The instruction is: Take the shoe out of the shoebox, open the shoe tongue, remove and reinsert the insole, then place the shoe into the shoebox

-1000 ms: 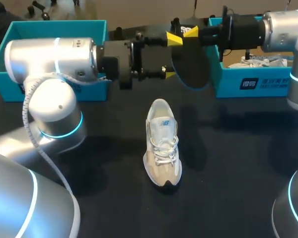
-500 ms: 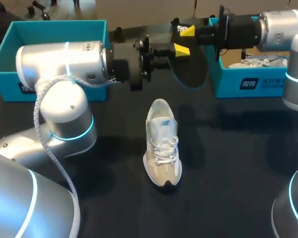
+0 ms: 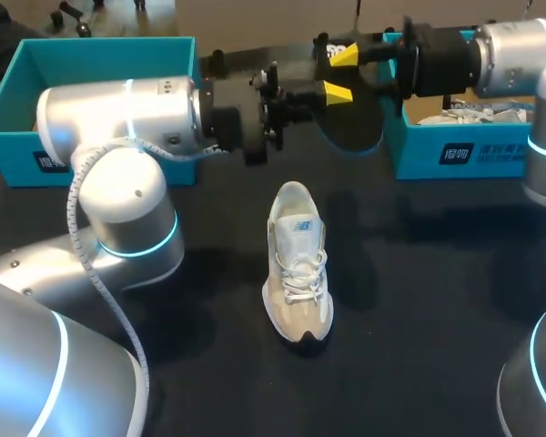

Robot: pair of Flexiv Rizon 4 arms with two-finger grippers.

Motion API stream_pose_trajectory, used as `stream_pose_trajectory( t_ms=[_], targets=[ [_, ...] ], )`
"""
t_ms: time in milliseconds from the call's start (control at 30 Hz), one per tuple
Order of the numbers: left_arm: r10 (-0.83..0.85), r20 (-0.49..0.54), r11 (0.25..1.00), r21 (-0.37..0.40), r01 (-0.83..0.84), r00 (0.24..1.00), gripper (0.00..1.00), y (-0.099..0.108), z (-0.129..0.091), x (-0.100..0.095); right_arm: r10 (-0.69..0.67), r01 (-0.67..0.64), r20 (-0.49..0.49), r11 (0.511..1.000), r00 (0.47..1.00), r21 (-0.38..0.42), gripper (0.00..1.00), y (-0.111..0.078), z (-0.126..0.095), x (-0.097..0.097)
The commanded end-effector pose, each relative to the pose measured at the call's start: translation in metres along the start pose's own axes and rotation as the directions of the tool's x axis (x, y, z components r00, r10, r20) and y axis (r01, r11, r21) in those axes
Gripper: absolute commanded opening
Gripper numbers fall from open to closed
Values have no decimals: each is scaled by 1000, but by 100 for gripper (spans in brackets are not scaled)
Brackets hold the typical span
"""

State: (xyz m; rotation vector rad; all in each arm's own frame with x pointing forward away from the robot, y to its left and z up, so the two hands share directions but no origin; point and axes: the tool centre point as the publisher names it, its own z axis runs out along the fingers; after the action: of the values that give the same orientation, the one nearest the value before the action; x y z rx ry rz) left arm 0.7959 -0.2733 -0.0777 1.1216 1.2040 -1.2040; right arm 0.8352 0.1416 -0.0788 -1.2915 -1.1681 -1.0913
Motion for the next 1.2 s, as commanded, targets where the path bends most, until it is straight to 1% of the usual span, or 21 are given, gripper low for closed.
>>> stream_pose_trajectory(
  t_ms=[33, 100, 233, 433, 600, 833, 1000, 1100, 1200],
  targets=[
    [-4, -1, 1000, 5, 4, 1000, 0, -4, -11, -4, -18, 18, -1, 1000, 1000, -11, 100, -13, -8, -3],
    [-5, 0, 1000, 14, 5, 1000, 0, -5, -15, -4, -26, 26, 6, 1000, 1000, -7, 100, -18, -11, -6],
    [-14, -10, 998, 59, 14, 1000, 0, -8, -23, -4, -55, 55, 16, 998, 998, -8, 100, -30, -18, -11],
    [-10, -13, 998, 65, 11, 1000, 0, -10, -34, -4, -102, 105, 55, 994, 993, -36, 100, -47, -29, -16],
    [-22, -22, 997, 79, 23, 1000, 0, -12, -41, -4, -143, 147, 82, 988, 986, -45, 100, -56, -37, -17],
    [-25, -13, 995, 96, 26, 1000, 0, -15, -49, -11, -176, 180, 94, 983, 980, -28, 100, -61, -51, -17],
    [-3, -13, 994, 110, 4, 1000, 0, -16, -53, -19, -187, 188, 67, 982, 980, -18, 100, -62, -57, -20],
    [-3, -13, 994, 110, 4, 1000, 0, -16, -53, -19, -180, 181, 51, 983, 982, -23, 100, -64, -61, -24],
    [-3, -13, 994, 110, 4, 1000, 0, -16, -53, -19, -180, 181, 51, 983, 982, -23, 100, -64, -61, -24]
  ],
)
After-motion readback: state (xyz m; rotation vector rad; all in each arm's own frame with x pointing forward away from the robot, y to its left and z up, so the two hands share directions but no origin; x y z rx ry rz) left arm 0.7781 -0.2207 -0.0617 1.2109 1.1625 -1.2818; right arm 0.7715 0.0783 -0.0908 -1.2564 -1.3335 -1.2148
